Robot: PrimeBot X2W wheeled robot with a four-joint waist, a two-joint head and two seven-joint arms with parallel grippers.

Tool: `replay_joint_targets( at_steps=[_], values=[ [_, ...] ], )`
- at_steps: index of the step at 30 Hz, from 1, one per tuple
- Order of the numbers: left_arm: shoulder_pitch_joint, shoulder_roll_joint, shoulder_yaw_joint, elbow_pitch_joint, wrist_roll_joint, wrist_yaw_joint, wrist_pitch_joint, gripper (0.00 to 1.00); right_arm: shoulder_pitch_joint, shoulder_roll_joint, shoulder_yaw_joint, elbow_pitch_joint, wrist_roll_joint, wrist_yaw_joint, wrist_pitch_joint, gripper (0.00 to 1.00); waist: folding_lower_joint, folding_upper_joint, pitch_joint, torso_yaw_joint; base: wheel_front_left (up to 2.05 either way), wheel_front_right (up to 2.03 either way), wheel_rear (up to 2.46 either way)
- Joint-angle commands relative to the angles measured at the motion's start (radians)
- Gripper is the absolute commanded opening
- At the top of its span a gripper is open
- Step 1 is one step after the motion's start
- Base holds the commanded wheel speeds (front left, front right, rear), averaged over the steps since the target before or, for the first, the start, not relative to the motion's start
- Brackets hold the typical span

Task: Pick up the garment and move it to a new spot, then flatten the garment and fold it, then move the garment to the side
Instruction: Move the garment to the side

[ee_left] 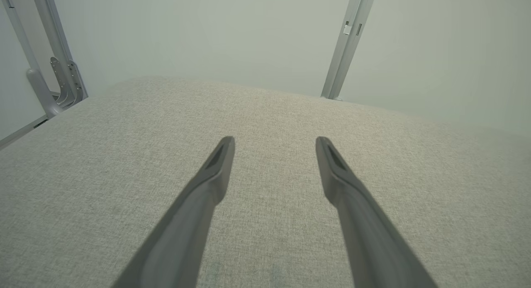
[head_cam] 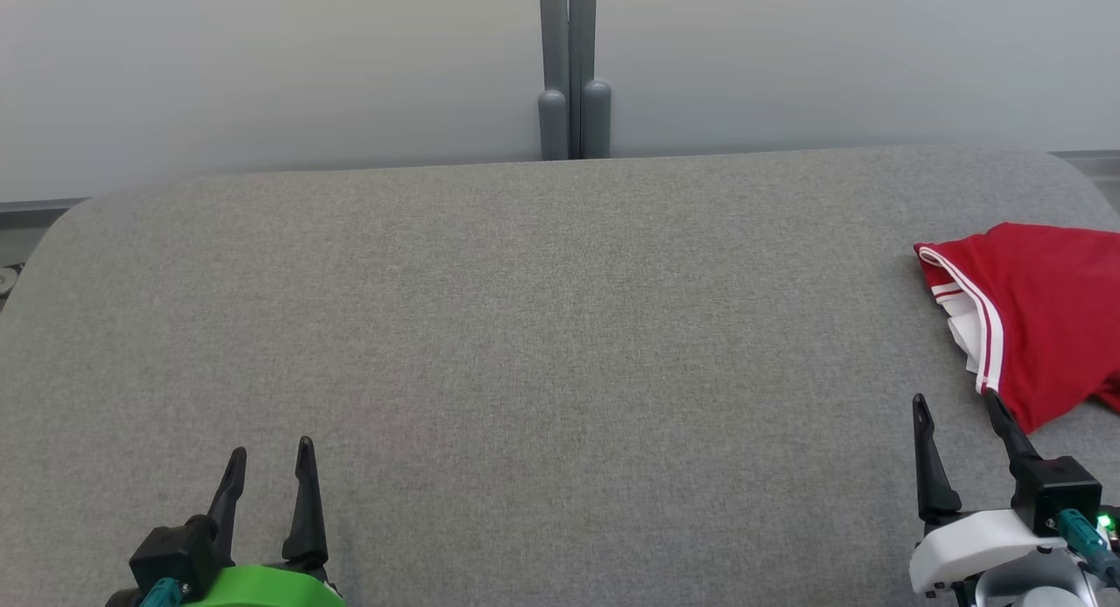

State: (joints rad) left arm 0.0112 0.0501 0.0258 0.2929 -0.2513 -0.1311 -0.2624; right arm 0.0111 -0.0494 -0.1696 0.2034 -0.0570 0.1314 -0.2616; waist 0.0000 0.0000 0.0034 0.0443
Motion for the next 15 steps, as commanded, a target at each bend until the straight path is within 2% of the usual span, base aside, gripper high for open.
replay_joint_targets(
  at_steps=[1, 15],
  values=[
    [-0.005, 0.001, 0.001, -0.001, -0.005, 0.0, -0.003, 1.0, 0.01, -0.003, -0.002, -0.001, 0.003, -0.001, -0.004, 1.0, 0.0, 0.0, 0.0, 0.0, 0.0, 0.0, 0.0],
    [0.001, 0.0, 0.002, -0.005, -0.006, 0.0, 0.0, 1.0, 0.0, 0.0, -0.014, 0.01, 0.0, 0.0, 0.0, 1.0, 0.0, 0.0, -0.002, -0.004, 0.0, 0.0, 0.0]
  ],
)
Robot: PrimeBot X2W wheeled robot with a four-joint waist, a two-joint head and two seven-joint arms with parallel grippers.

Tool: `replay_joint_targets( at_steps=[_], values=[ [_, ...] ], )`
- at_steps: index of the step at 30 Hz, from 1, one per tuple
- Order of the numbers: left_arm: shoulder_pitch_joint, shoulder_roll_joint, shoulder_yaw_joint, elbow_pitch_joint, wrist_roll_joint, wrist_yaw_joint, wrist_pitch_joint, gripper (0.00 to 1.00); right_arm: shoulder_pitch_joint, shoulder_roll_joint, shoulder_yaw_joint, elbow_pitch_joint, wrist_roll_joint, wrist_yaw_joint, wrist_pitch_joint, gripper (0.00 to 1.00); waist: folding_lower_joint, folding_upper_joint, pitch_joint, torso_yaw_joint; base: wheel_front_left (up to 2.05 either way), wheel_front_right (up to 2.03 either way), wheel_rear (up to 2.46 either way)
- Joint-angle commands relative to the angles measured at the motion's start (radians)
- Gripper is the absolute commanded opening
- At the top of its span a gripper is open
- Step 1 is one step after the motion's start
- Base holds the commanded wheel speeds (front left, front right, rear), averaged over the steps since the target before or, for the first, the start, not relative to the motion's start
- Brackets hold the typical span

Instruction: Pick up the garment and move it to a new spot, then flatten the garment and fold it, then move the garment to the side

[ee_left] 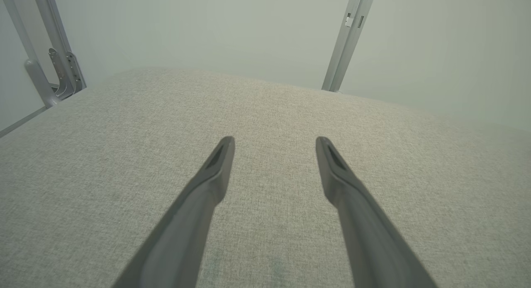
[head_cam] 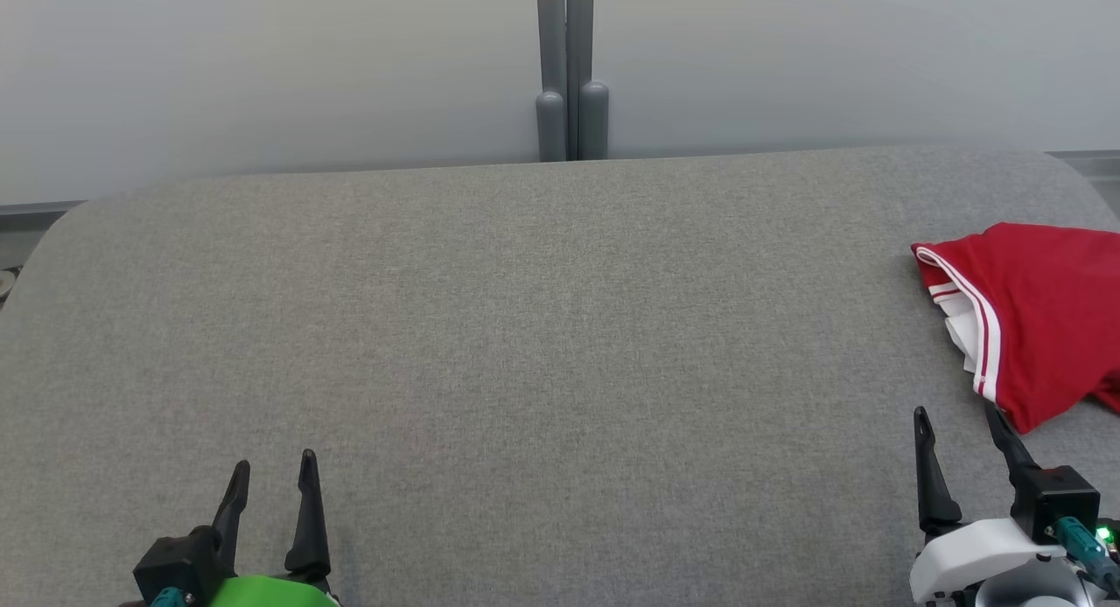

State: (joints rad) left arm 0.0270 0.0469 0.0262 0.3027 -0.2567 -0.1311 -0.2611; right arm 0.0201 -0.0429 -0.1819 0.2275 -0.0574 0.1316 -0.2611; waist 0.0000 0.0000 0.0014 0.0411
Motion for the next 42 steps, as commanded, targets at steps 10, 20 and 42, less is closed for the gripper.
replay_joint_targets(
  at_steps=[10, 20, 42],
  values=[
    [-0.017, 0.004, 0.002, -0.017, -0.001, 0.0, -0.002, 1.0, -0.01, -0.007, -0.003, -0.016, -0.004, 0.0, -0.001, 1.0, 0.0, 0.0, 0.001, -0.003, 0.0, 0.0, 0.0],
    [-0.017, 0.004, 0.002, -0.02, -0.002, 0.0, -0.002, 1.0, -0.009, -0.008, -0.001, -0.023, -0.01, -0.001, -0.001, 1.0, 0.0, 0.0, 0.001, -0.007, 0.0, 0.0, 0.0],
    [0.004, -0.005, 0.01, 0.035, -0.174, 0.0, 0.052, 0.0, -0.013, 0.012, 0.003, 0.055, 0.205, 0.0, 0.06, 0.0, 0.0, 0.0, 0.002, -0.012, 0.0, 0.0, 0.0]
  ],
)
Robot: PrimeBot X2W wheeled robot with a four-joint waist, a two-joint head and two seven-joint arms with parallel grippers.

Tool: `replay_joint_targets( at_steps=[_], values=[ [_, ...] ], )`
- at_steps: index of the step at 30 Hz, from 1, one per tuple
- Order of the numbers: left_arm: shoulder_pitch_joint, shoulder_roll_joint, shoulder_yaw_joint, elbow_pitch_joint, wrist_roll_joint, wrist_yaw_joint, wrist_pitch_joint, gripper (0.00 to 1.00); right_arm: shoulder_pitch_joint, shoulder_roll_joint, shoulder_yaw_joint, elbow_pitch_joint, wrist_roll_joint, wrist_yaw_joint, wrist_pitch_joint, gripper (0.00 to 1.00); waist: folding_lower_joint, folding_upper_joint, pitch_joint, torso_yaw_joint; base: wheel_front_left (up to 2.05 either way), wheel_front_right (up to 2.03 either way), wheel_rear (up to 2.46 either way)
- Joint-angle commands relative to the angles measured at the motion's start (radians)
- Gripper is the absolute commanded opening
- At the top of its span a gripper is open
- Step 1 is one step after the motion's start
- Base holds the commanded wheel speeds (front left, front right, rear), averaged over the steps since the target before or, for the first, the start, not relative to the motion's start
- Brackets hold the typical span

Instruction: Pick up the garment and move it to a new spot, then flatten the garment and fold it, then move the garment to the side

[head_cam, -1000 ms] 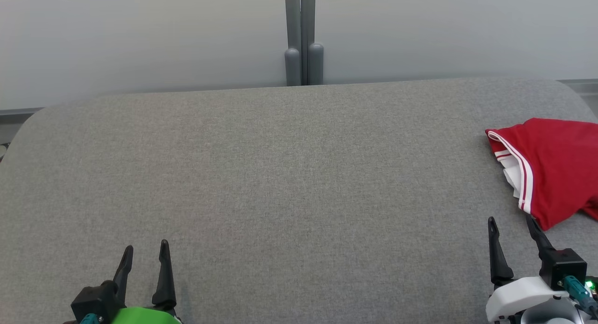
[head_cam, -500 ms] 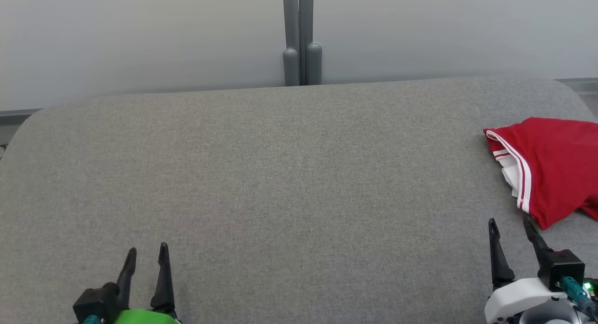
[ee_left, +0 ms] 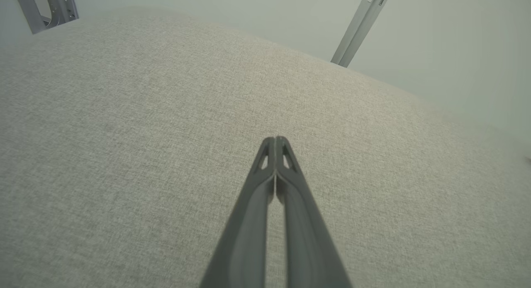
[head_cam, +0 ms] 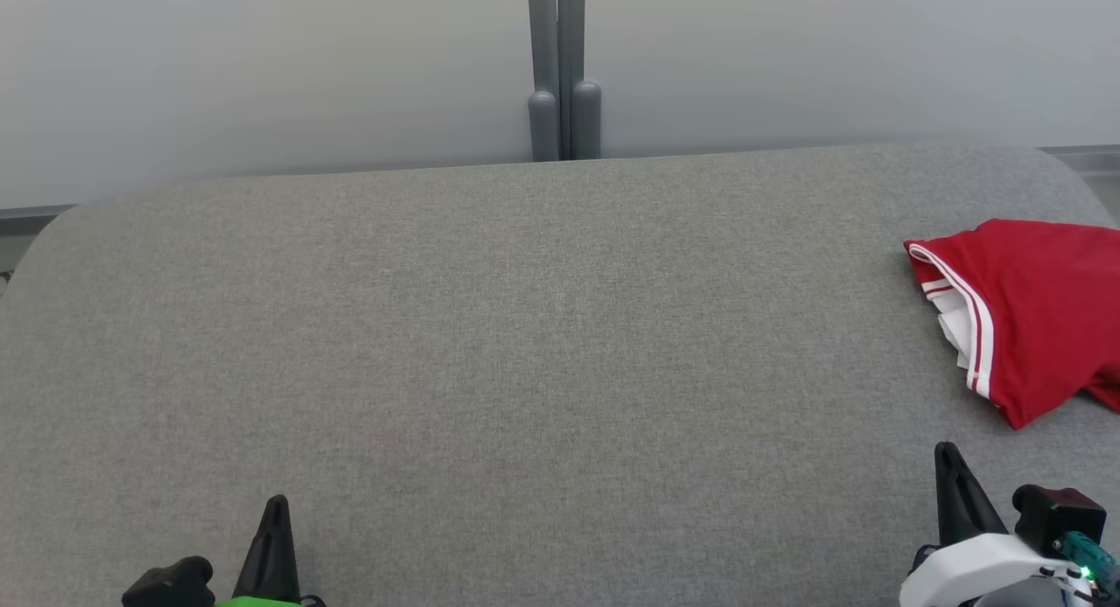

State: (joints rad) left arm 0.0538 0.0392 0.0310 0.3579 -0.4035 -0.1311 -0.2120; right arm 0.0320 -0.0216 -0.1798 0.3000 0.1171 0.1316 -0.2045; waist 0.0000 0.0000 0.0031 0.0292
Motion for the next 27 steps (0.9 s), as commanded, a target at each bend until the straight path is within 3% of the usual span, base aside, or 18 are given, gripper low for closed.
replay_joint_targets(
  at_steps=[1, 27],
  values=[
    [-0.025, 0.003, 0.006, -0.022, -0.044, 0.0, 0.008, 0.0, -0.026, -0.009, 0.003, -0.019, 0.052, 0.0, 0.007, 0.0, 0.0, 0.0, 0.0, 0.0, 0.0, 0.0, 0.0],
    [-0.067, 0.006, 0.033, -0.059, -0.42, 0.0, 0.109, 0.0, -0.06, -0.017, 0.029, -0.039, 0.518, 0.0, 0.104, 0.0, 0.0, 0.0, 0.0, -0.007, 0.0, 0.0, 0.0]
  ],
)
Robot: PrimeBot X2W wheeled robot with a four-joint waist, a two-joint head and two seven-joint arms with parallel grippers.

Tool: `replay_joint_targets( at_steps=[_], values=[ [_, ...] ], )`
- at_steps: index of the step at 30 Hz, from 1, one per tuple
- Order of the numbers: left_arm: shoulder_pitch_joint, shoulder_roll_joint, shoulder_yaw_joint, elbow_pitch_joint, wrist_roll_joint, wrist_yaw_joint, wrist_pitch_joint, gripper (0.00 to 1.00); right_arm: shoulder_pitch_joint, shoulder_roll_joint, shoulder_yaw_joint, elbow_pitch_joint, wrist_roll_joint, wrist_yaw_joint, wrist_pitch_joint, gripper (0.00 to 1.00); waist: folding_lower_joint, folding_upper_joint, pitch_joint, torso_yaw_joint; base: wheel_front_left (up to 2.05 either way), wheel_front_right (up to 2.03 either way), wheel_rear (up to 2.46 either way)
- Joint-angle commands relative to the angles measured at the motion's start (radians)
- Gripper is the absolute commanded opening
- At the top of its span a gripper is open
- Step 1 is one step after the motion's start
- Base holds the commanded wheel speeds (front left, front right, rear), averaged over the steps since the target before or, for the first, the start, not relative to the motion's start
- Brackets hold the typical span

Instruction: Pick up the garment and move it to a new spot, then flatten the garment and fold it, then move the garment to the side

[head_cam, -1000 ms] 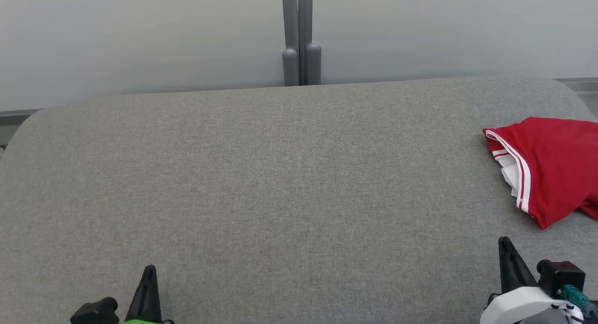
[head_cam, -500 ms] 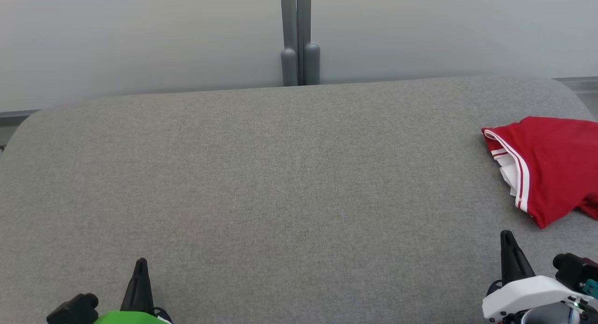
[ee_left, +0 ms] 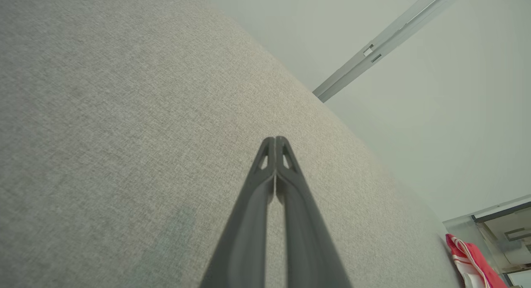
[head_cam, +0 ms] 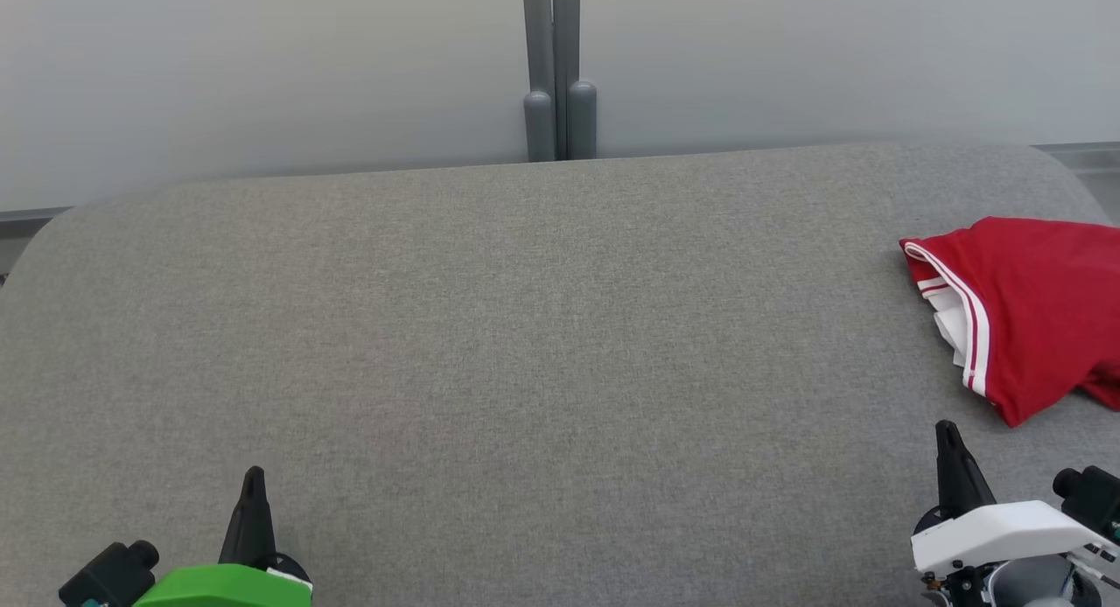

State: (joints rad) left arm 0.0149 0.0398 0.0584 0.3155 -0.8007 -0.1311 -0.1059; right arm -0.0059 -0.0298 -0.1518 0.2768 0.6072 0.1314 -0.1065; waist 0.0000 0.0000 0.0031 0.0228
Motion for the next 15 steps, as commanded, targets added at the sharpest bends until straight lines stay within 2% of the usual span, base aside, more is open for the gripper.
replay_joint_targets(
  at_steps=[1, 15],
  values=[
    [-0.029, 0.006, 0.006, -0.018, -0.036, 0.0, 0.007, 0.0, -0.023, -0.009, 0.002, -0.016, 0.045, 0.0, 0.01, 0.0, 0.0, 0.0, 0.0, 0.0, 0.0, 0.0, 0.0],
    [-0.048, 0.008, 0.018, -0.034, -0.205, 0.0, 0.053, 0.0, -0.04, -0.012, 0.011, -0.022, 0.253, 0.0, 0.056, 0.0, 0.0, 0.0, 0.0, -0.004, 0.0, 0.0, 0.0]
  ],
)
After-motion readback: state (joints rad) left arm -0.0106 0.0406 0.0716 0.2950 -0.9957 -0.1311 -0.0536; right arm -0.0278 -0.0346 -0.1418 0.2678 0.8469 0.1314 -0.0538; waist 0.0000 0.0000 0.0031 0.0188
